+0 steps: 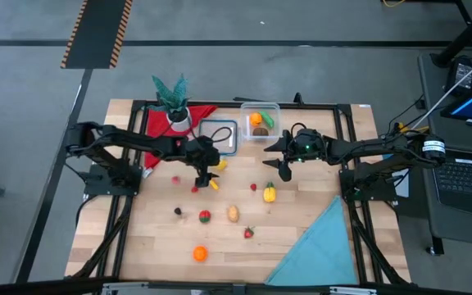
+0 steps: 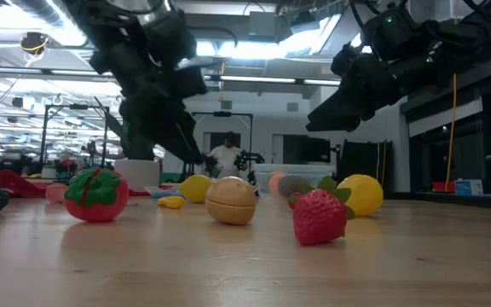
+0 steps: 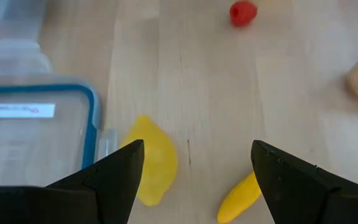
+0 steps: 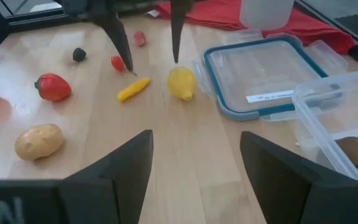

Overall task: Pick and placing Produce into tupperware
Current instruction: Put the lemon into the transparent bin

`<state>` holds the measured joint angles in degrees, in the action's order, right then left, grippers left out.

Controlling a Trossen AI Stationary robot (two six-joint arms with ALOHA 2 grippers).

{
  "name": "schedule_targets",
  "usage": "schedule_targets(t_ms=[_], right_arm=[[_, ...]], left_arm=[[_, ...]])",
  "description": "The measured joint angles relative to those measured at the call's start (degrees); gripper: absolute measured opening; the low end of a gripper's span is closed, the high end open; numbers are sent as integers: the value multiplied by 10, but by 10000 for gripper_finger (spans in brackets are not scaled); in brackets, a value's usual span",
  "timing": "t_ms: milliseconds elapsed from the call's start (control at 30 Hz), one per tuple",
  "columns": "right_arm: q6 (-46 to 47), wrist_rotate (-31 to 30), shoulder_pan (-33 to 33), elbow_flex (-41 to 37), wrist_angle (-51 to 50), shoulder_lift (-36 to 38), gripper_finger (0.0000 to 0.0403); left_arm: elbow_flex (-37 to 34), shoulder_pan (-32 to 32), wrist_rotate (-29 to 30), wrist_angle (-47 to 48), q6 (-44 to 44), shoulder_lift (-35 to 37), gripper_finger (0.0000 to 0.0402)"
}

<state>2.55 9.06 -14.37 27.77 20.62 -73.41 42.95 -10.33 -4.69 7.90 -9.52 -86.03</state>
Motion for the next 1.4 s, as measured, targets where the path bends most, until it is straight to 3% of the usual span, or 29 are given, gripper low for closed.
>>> schedule_targets(t_ms=[267, 1400], right_arm=[[-2, 0, 0, 0, 0, 0, 243], [-2, 0, 0, 0, -1, 0, 243]], left_arm=[[20, 0, 23, 5, 3, -40, 289], [19, 11, 53, 21, 78, -40, 289]])
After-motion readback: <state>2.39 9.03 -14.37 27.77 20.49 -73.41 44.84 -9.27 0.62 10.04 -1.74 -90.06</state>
